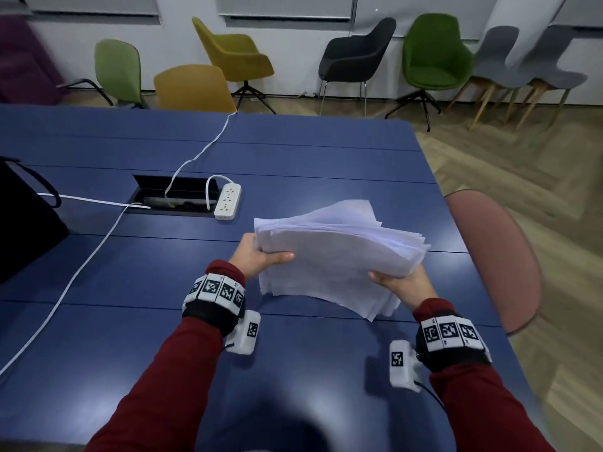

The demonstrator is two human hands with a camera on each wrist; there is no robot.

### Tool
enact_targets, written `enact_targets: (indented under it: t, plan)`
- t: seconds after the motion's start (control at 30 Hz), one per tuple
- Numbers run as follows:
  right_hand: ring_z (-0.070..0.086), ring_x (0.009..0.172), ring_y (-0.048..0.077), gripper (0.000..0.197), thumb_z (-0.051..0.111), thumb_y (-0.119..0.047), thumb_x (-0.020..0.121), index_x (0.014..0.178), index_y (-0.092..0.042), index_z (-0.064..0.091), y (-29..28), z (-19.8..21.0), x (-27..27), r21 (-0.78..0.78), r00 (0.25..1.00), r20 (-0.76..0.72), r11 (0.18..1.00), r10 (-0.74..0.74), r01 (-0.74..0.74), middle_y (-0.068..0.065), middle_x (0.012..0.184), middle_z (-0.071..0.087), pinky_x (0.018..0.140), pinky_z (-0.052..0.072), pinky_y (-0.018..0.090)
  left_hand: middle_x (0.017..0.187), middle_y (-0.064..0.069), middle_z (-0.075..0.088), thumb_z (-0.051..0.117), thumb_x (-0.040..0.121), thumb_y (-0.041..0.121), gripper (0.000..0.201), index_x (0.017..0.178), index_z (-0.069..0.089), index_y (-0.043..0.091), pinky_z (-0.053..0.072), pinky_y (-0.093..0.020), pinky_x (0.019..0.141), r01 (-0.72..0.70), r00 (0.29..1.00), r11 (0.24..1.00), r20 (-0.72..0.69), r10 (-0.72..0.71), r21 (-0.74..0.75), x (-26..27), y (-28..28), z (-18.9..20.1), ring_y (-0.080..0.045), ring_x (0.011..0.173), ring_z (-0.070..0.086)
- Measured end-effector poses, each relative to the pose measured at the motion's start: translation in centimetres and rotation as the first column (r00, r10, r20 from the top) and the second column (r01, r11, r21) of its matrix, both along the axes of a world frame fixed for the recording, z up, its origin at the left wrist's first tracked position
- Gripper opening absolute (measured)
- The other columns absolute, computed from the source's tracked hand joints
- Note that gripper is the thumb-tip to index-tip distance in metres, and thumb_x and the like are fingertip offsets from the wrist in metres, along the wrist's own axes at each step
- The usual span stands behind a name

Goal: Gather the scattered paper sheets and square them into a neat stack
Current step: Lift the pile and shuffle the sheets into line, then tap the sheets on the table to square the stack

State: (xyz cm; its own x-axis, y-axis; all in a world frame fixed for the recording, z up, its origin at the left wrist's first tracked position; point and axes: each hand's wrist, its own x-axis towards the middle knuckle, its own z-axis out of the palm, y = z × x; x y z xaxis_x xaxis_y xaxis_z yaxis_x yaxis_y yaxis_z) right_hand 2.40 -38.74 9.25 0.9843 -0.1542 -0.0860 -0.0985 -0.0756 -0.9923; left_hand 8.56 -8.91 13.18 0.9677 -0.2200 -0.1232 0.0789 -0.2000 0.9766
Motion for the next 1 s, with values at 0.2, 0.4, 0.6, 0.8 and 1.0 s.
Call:
enact_targets:
  t: [0.2, 0.4, 0.6, 0.8, 1.0]
  plan:
    - [0.07, 0.078, 0.0, 0.038, 0.083, -0.008, 0.057, 0.09, -0.02, 0.07, -0.5, 1.5, -0.2, 0.088, 0.999, 0.019, 0.995, 0.048, -0.049, -0.012, 0.081, 0.076, 0.07, 0.054, 0.013, 0.085, 0.001, 0.076, 0.077, 0.067, -0.01, 0.031, 0.091, 0.071, 0.008, 0.055, -0.033, 0.089, -0.034, 0.999, 0.997, -0.04, 0.032, -0.07, 0.6, 0.8, -0.2, -0.013, 0.084, 0.07]
    - [0.069, 0.092, 0.005, 0.045, 0.077, 0.005, 0.066, 0.103, -0.017, 0.068, -1.0, 2.4, -0.2, 0.009, 0.977, 0.014, 0.977, 0.212, -0.212, -0.007, 0.097, 0.075, 0.079, 0.056, 0.019, 0.081, 0.007, 0.077, 0.077, 0.064, -0.013, 0.038, 0.089, 0.072, 0.014, 0.056, -0.021, 0.078, 0.055, 0.997, 0.996, -0.043, -0.059, -0.077, 0.6, 1.6, 0.1, -0.006, 0.08, 0.071]
    - [0.069, 0.088, 0.004, 0.043, 0.078, 0.006, 0.067, 0.1, -0.02, 0.068, 0.1, 3.0, 0.5, -0.008, 0.987, 0.068, 0.989, 0.148, -0.147, -0.008, 0.094, 0.075, 0.079, 0.055, 0.018, 0.094, 0.002, 0.074, 0.077, 0.065, -0.011, 0.043, 0.101, 0.07, 0.011, 0.056, -0.022, 0.085, 0.122, 0.992, 0.99, -0.009, -0.124, -0.076, 0.8, 0.6, 1.2, -0.007, 0.089, 0.07]
    - [0.07, 0.08, 0.002, 0.046, 0.08, 0.008, 0.064, 0.103, -0.011, 0.066, 0.4, 1.5, 1.4, -0.022, 0.999, 0.032, 1.0, -0.008, 0.009, -0.01, 0.084, 0.075, 0.078, 0.057, 0.021, 0.075, 0.008, 0.075, 0.074, 0.075, 0.0, 0.017, 0.083, 0.07, 0.013, 0.058, -0.022, 0.075, -0.057, 0.998, 0.994, 0.034, 0.061, -0.091, 1.4, 0.1, 0.8, -0.005, 0.074, 0.07]
    - [0.058, 0.092, 0.019, 0.04, 0.068, 0.012, 0.075, 0.109, -0.005, 0.056, -1.5, -1.2, 0.3, -0.288, 0.985, -0.171, 0.955, 0.014, -0.063, 0.009, 0.103, 0.062, 0.083, 0.049, 0.024, 0.078, 0.004, 0.073, 0.072, 0.079, 0.005, 0.011, 0.079, 0.07, 0.016, 0.056, -0.031, 0.08, -0.116, 0.991, 0.99, 0.052, 0.12, -0.075, 1.7, 0.0, 0.4, -0.007, 0.072, 0.069]
